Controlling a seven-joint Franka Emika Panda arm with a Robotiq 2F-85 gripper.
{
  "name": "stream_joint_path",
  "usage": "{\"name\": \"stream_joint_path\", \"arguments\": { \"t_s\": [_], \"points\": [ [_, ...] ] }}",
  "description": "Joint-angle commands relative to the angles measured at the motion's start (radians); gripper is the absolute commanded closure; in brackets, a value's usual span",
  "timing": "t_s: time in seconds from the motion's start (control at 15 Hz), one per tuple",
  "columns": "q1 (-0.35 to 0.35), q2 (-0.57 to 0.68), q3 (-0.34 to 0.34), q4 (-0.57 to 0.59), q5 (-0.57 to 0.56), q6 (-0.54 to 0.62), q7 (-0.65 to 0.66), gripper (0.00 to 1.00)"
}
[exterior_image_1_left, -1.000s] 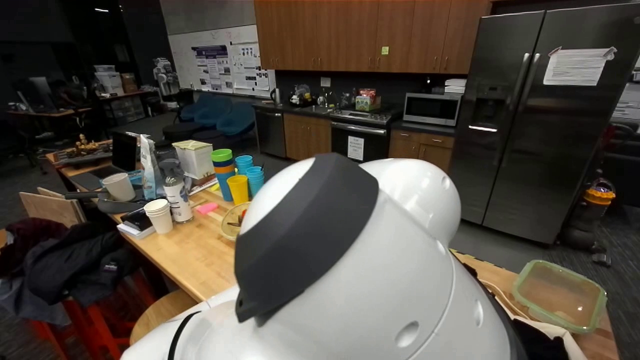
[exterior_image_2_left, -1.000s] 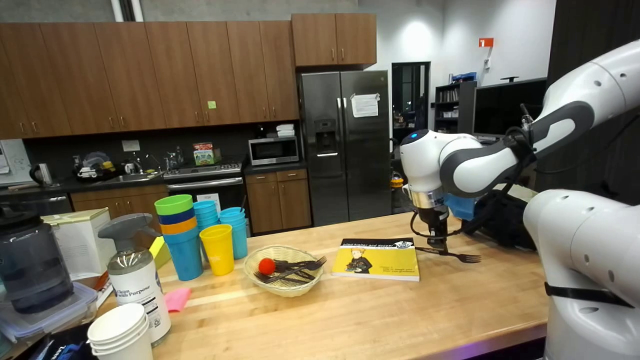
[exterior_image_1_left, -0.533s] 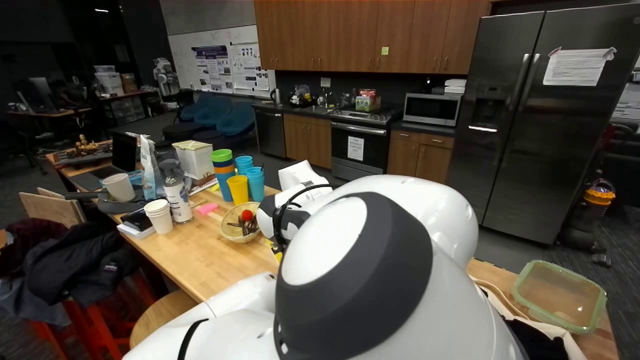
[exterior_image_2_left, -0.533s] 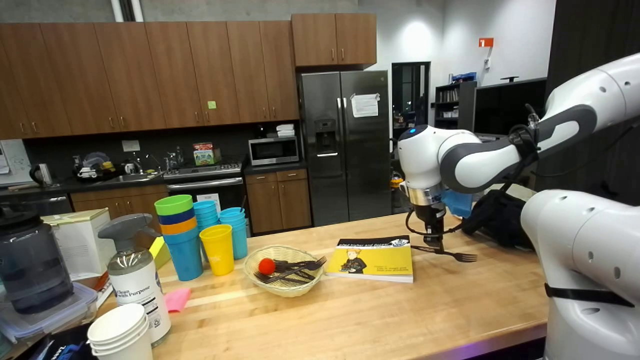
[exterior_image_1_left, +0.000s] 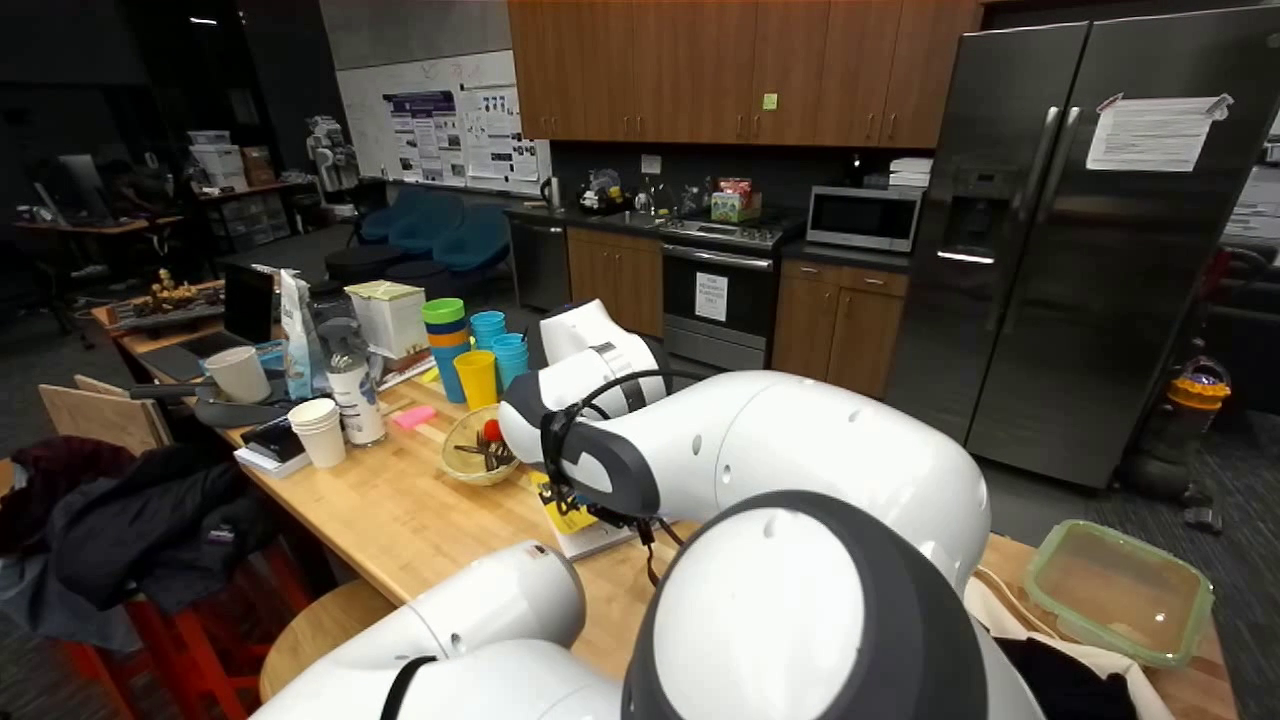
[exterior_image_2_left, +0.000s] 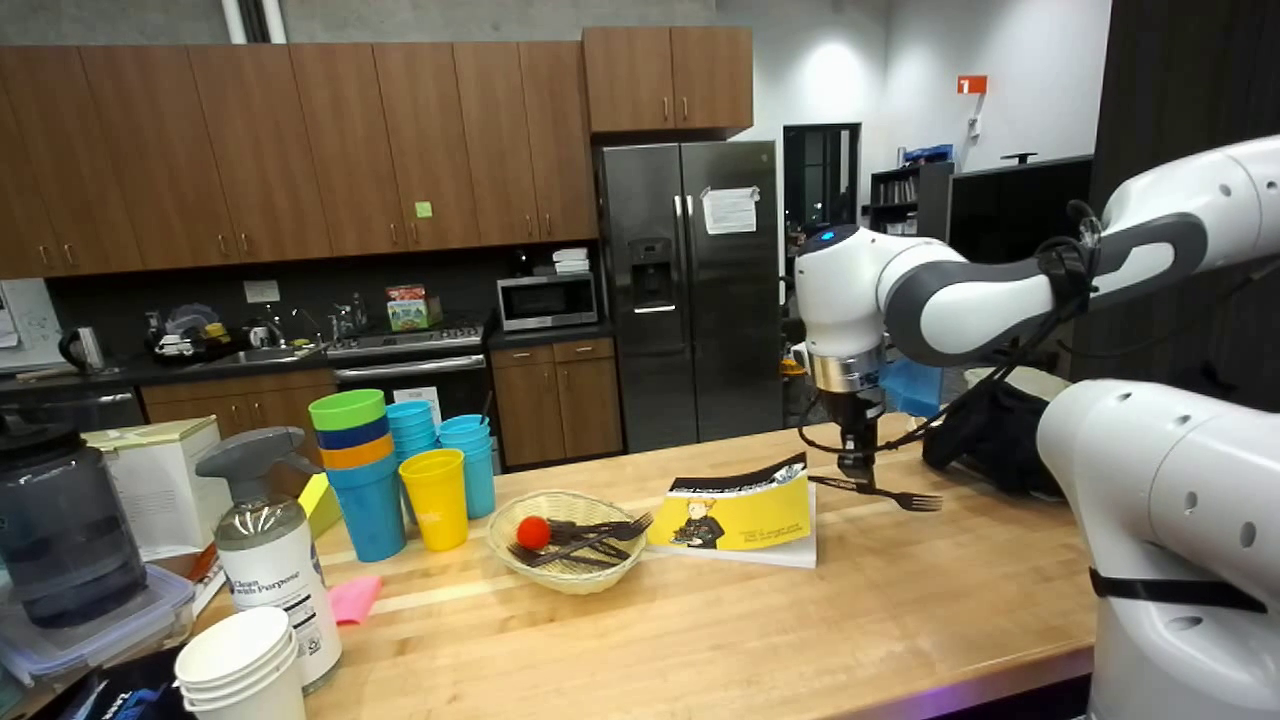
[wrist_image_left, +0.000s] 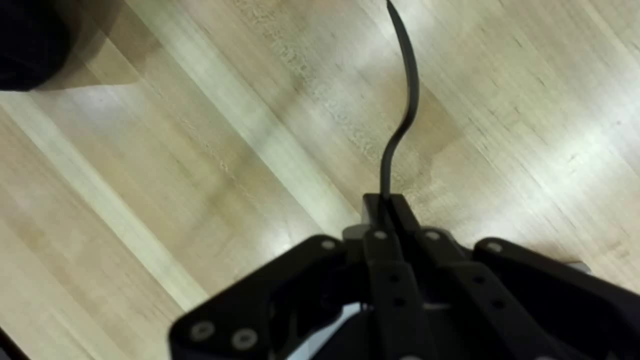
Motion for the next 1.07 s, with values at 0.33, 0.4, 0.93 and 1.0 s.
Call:
{"name": "stream_joint_path", "arguments": {
  "t_s": [0.33, 0.4, 0.93, 1.0],
  "points": [
    [0.113, -0.227, 0.056, -0.004, -0.141, -0.019, 0.069, 0.99],
    [0.127, -0.243, 0.059, -0.003, -0.150, -0.021, 0.070, 0.99],
    [0.248, -0.303, 0.117, 0.000, -0.196, -0.044, 0.100, 0.99],
    [0.266, -0.303, 0.128, 0.000, -0.192, -0.050, 0.109, 0.99]
  ]
}}
